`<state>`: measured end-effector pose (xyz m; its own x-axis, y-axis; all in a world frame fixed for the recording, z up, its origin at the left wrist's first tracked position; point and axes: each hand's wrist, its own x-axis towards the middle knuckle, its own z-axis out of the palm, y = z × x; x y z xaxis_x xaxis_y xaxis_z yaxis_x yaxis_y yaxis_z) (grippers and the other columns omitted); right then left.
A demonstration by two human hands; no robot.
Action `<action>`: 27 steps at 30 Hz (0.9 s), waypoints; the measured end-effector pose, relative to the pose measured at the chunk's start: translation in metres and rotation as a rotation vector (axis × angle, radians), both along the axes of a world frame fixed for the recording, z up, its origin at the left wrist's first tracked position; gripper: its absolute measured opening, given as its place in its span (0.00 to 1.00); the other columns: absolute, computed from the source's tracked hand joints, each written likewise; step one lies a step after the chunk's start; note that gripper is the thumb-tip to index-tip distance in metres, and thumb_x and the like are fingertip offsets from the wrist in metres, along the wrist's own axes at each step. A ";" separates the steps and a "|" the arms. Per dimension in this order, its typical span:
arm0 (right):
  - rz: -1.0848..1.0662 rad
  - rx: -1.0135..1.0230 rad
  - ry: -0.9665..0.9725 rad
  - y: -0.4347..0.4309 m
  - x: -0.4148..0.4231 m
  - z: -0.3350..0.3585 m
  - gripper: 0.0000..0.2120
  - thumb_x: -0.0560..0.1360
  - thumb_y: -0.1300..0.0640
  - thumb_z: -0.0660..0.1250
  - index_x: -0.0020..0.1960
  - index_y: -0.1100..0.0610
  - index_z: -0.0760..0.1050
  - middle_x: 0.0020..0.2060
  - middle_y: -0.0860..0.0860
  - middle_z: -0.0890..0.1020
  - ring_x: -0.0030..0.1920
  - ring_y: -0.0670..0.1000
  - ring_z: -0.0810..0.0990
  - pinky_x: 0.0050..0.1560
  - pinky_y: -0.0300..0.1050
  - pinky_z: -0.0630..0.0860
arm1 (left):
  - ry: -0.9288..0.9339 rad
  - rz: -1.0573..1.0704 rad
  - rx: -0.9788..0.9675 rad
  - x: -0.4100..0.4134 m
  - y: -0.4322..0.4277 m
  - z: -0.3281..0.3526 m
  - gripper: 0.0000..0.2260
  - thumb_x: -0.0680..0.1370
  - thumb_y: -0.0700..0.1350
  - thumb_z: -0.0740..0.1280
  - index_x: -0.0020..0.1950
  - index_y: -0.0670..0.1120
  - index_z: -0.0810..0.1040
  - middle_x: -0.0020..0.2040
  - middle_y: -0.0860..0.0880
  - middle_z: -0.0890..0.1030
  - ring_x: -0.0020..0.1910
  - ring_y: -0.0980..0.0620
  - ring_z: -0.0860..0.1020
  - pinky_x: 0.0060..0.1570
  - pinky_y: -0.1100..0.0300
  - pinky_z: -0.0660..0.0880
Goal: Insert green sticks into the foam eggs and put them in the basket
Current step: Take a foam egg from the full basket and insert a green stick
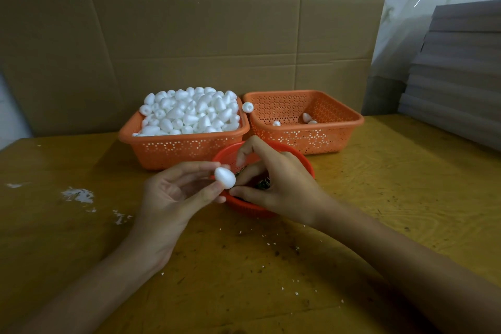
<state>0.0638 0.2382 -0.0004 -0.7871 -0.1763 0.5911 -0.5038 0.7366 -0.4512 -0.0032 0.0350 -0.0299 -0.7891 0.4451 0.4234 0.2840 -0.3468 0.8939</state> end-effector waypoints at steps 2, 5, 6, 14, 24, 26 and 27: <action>-0.002 -0.003 -0.007 0.000 0.000 0.000 0.20 0.75 0.57 0.78 0.58 0.56 0.69 0.43 0.44 0.89 0.45 0.41 0.87 0.45 0.49 0.82 | 0.003 -0.009 -0.007 -0.001 -0.001 -0.001 0.14 0.70 0.44 0.78 0.56 0.48 0.87 0.57 0.42 0.87 0.54 0.43 0.87 0.47 0.55 0.84; 0.000 -0.022 -0.013 0.000 0.000 0.000 0.20 0.75 0.58 0.78 0.58 0.57 0.69 0.43 0.44 0.89 0.45 0.42 0.87 0.46 0.53 0.82 | -0.002 -0.019 -0.014 -0.001 -0.002 -0.001 0.15 0.71 0.44 0.78 0.56 0.47 0.87 0.57 0.41 0.87 0.54 0.42 0.86 0.48 0.55 0.84; -0.002 -0.023 -0.015 0.000 -0.001 0.000 0.20 0.75 0.58 0.78 0.58 0.57 0.69 0.43 0.44 0.89 0.45 0.42 0.87 0.46 0.54 0.82 | -0.004 -0.016 -0.017 -0.001 -0.002 -0.002 0.15 0.70 0.44 0.79 0.56 0.47 0.87 0.57 0.41 0.87 0.54 0.41 0.86 0.48 0.55 0.84; -0.002 -0.024 -0.015 -0.001 -0.001 -0.001 0.21 0.75 0.60 0.78 0.61 0.57 0.70 0.44 0.44 0.89 0.45 0.40 0.87 0.46 0.49 0.82 | 0.045 -0.056 -0.017 0.000 -0.002 0.001 0.20 0.69 0.54 0.82 0.57 0.48 0.87 0.59 0.42 0.86 0.60 0.42 0.85 0.51 0.56 0.84; -0.015 -0.003 -0.016 -0.003 0.002 0.001 0.20 0.76 0.59 0.76 0.62 0.57 0.71 0.42 0.44 0.88 0.44 0.42 0.86 0.46 0.53 0.81 | 0.137 -0.079 -0.036 0.004 0.000 0.002 0.24 0.73 0.36 0.76 0.67 0.52 0.80 0.58 0.42 0.87 0.62 0.45 0.84 0.59 0.59 0.80; -0.018 0.003 -0.014 -0.003 0.002 0.001 0.20 0.77 0.58 0.76 0.63 0.57 0.71 0.41 0.44 0.88 0.44 0.43 0.86 0.46 0.53 0.81 | 0.153 -0.075 -0.044 0.005 0.000 0.002 0.24 0.73 0.36 0.78 0.66 0.52 0.80 0.58 0.43 0.87 0.61 0.45 0.84 0.59 0.59 0.80; -0.018 0.008 -0.010 -0.004 0.003 0.001 0.20 0.77 0.58 0.76 0.63 0.57 0.71 0.41 0.45 0.88 0.43 0.43 0.86 0.45 0.53 0.81 | 0.163 -0.074 -0.049 0.005 0.001 0.002 0.23 0.73 0.37 0.80 0.66 0.52 0.81 0.57 0.43 0.87 0.60 0.45 0.84 0.59 0.59 0.81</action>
